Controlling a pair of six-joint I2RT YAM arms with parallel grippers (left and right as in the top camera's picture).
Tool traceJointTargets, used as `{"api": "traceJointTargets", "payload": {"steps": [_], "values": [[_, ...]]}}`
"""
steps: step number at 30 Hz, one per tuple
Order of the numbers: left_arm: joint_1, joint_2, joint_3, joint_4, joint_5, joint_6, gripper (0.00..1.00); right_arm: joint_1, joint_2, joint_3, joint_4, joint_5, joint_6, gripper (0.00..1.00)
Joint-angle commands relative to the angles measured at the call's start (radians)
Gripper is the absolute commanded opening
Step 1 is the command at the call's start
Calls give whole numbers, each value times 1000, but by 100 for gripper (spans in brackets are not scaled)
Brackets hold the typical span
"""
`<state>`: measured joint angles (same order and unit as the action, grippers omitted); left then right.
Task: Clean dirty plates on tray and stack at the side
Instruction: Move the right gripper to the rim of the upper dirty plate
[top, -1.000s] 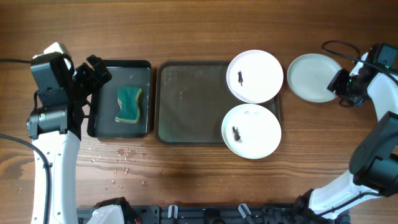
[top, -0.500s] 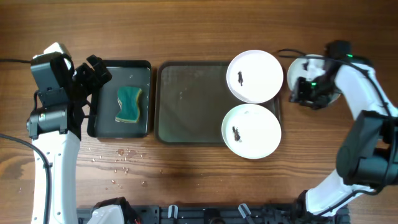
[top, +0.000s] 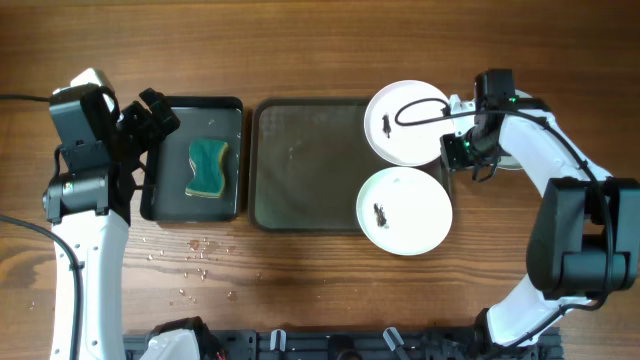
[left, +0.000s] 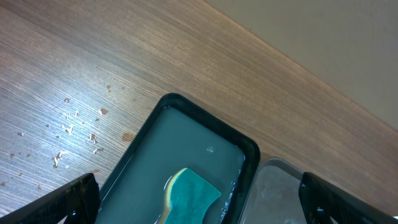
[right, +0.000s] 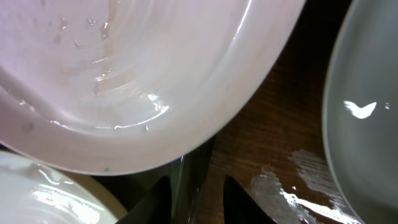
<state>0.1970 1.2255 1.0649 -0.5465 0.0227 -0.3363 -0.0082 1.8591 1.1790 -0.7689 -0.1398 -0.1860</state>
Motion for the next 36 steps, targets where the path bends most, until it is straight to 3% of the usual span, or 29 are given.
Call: {"api": "traceJointTargets", "payload": {"steps": [1,16,36], "values": [[4,-2,7,0,-10,-12,100,-2,16,-31,37,14,-23,27],[4,-2,7,0,-10,-12,100,-2,16,-75,96,-37,-21,8],[4,-2,7,0,-10,-12,100,-1,16,-75,102,-100,-50,5]]}}
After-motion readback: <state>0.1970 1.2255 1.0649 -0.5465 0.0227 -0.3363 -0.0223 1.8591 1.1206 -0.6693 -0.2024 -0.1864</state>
